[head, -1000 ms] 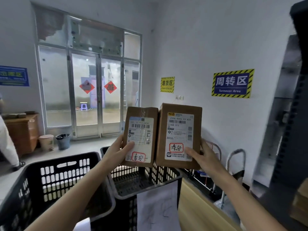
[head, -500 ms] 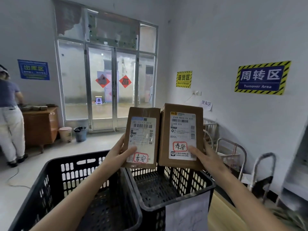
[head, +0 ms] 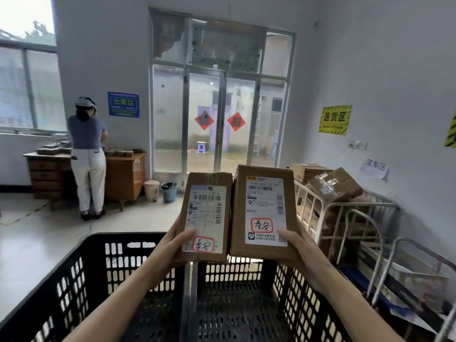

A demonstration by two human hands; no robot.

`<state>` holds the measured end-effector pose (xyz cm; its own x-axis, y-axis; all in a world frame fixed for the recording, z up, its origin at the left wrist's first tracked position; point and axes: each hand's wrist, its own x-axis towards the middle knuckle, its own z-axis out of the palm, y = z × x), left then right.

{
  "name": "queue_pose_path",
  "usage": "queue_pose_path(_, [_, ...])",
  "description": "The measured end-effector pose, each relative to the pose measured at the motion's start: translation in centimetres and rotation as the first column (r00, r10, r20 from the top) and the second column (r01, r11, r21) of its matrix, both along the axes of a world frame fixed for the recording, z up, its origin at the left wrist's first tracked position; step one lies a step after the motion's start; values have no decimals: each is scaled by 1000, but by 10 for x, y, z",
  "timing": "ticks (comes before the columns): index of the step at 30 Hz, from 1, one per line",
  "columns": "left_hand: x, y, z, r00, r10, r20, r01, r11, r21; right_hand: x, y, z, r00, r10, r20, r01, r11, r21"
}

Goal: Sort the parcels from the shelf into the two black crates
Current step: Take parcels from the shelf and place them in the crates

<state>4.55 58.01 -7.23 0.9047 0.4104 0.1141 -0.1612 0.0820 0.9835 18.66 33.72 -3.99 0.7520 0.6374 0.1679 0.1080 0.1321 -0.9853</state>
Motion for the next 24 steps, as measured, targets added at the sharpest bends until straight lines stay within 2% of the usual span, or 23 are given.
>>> queue_pose_path(7, [29,13,-7,998,45,-46,-48,997,-60,66,33,-17,993,110,-31,-110,994,-5])
queue_pose_path(13, [41,30,-12,983,184,-11,-183,973,-143,84,71,-32,983,169,-66,-168,986,10])
queue_pose_path(19, [35,56,-22,953,298,-47,-302,947,-114,90,112,-54,978,197,-74,-202,976,-75])
queue_pose_path(24, [32,73,-36,929,343,-139,-356,931,-79,88,135,-73,975,206,-86,-215,970,-116])
